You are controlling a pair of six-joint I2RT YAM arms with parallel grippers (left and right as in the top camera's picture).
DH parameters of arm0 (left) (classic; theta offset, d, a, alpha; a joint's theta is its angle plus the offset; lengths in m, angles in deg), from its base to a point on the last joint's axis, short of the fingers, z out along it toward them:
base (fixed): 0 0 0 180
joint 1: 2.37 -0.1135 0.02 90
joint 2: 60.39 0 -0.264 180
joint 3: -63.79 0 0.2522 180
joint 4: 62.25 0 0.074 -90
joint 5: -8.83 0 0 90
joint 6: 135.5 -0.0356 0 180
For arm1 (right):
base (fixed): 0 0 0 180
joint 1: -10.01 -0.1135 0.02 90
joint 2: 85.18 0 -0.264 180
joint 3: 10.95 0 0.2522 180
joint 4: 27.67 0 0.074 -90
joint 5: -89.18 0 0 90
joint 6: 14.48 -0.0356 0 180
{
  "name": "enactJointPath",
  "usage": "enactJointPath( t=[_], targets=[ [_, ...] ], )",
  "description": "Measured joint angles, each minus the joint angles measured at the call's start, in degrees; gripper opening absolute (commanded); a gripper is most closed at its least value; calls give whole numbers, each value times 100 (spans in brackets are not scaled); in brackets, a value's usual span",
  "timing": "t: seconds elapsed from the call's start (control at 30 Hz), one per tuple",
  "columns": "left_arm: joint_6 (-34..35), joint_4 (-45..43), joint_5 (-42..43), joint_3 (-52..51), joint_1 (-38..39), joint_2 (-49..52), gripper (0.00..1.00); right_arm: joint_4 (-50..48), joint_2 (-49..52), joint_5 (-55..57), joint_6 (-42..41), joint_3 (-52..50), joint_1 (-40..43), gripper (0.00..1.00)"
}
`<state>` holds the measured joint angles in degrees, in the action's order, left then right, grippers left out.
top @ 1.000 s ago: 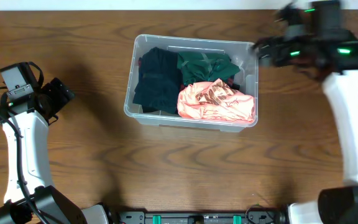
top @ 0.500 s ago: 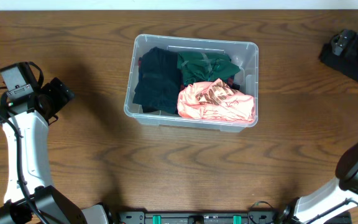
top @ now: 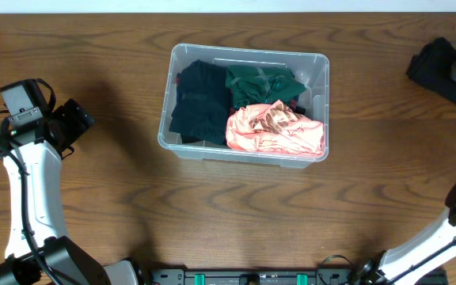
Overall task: Pack container
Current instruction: 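Reach the right gripper to the black garment and grasp it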
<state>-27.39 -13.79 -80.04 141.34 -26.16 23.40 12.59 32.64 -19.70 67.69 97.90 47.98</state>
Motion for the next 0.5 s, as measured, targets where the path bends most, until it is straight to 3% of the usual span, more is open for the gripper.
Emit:
enactJointPath(
  t=[0.2,0.5],
  targets=[
    [2,0,0,0,0,0,98,-262,216,42,-28,0,450,93],
    [0,0,2,0,0,0,98,-981,1274,-149,-28,-4,492,95]
  ],
)
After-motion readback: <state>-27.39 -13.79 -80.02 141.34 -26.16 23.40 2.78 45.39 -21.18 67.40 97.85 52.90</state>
